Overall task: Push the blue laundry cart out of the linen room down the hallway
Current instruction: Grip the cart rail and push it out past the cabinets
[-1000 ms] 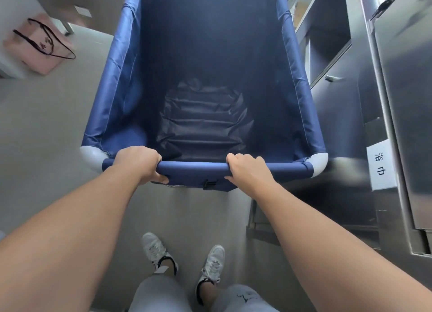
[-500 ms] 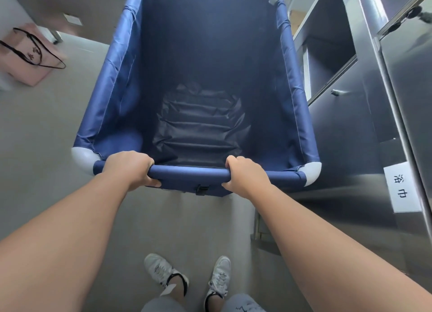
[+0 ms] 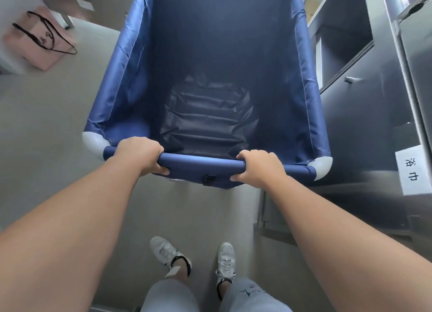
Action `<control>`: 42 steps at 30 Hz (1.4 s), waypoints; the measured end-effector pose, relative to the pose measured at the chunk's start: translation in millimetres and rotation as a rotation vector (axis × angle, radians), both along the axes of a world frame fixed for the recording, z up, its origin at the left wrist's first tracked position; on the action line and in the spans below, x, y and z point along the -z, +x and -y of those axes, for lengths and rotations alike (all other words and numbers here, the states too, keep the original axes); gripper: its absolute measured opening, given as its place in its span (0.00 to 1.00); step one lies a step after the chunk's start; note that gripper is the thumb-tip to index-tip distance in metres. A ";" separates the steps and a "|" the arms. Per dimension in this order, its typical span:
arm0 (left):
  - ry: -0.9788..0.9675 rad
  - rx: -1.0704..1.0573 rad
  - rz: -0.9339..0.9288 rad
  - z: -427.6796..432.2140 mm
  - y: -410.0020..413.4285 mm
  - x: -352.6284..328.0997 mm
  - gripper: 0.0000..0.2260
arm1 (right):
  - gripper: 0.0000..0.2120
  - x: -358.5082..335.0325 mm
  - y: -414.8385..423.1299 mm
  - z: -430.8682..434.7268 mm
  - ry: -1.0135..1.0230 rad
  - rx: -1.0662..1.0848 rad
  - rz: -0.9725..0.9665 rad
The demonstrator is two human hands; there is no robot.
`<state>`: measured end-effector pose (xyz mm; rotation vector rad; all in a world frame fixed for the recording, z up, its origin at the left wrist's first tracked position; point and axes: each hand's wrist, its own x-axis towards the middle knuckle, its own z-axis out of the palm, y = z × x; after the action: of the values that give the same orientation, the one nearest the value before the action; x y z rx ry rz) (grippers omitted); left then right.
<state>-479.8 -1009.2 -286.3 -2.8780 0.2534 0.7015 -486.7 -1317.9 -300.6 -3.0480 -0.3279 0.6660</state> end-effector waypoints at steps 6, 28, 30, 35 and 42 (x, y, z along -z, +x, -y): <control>-0.016 -0.023 0.016 20.0 -25.1 1.7 0.19 | 0.10 -2.8 -16.7 -3.1 -0.031 -0.032 -0.022; -0.038 -0.082 0.064 1.3 -78.2 -0.7 0.18 | 0.03 -8.2 -49.8 -14.8 -0.086 -0.330 0.144; -0.043 -0.108 0.054 -1.9 -85.3 -0.3 0.18 | 0.02 -9.2 -49.9 -18.9 -0.088 -0.349 0.134; -0.038 -0.162 0.036 -11.4 -103.4 4.8 0.18 | 0.01 -5.4 -52.1 -31.5 -0.079 -0.396 0.106; -0.044 -0.236 0.036 -25.3 -106.3 2.4 0.20 | 0.01 -8.6 -33.9 -48.1 -0.085 -0.472 0.134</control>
<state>-586.1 -983.9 -288.7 -2.9898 -0.0785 0.6879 -520.6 -1269.8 -292.0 -3.1183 -1.0690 0.4898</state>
